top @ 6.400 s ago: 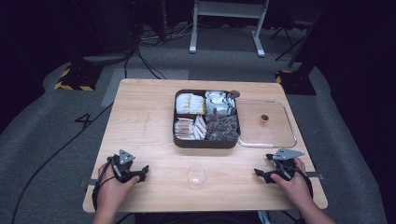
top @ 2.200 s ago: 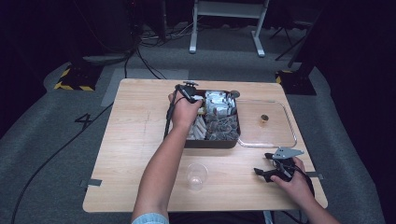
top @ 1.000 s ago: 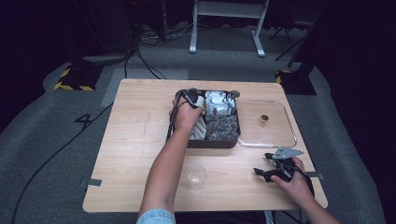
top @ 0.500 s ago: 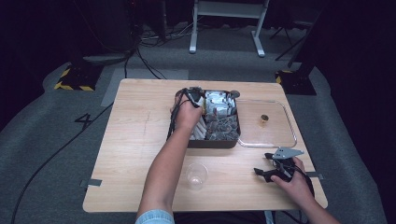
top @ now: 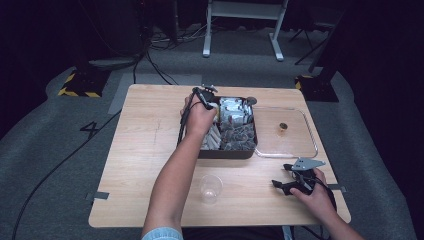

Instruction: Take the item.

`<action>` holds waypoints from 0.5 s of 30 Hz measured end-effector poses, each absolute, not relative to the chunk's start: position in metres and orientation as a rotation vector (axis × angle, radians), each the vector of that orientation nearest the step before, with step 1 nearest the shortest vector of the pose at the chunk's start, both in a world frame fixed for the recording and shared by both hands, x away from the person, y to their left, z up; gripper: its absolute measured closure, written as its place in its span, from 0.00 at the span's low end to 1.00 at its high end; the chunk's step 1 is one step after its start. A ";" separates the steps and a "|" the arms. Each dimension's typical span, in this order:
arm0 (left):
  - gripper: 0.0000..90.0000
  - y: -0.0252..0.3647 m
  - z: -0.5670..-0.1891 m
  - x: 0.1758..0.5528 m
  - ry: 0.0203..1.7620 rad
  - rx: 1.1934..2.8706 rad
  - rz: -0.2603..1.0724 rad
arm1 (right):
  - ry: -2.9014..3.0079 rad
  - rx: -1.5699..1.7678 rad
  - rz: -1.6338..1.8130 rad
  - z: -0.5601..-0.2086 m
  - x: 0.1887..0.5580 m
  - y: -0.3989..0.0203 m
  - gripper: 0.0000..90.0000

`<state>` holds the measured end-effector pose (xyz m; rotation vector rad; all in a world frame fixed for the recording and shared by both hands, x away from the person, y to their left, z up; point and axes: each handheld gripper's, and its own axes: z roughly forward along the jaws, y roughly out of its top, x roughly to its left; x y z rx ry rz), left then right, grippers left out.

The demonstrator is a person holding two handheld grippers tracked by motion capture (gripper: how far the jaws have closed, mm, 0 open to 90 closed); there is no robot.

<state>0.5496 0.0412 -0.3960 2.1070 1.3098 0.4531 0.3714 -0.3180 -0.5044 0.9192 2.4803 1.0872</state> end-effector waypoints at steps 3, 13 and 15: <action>1.00 0.043 -0.388 0.545 1.297 2.092 0.445 | 2.481 0.920 1.088 -0.504 0.371 -0.318 0.16; 1.00 0.055 -0.361 0.526 1.231 2.024 0.448 | 2.484 0.917 1.089 -0.504 0.372 -0.318 0.16; 1.00 0.056 -0.356 0.520 1.210 2.015 0.449 | 2.484 0.917 1.089 -0.504 0.372 -0.318 0.16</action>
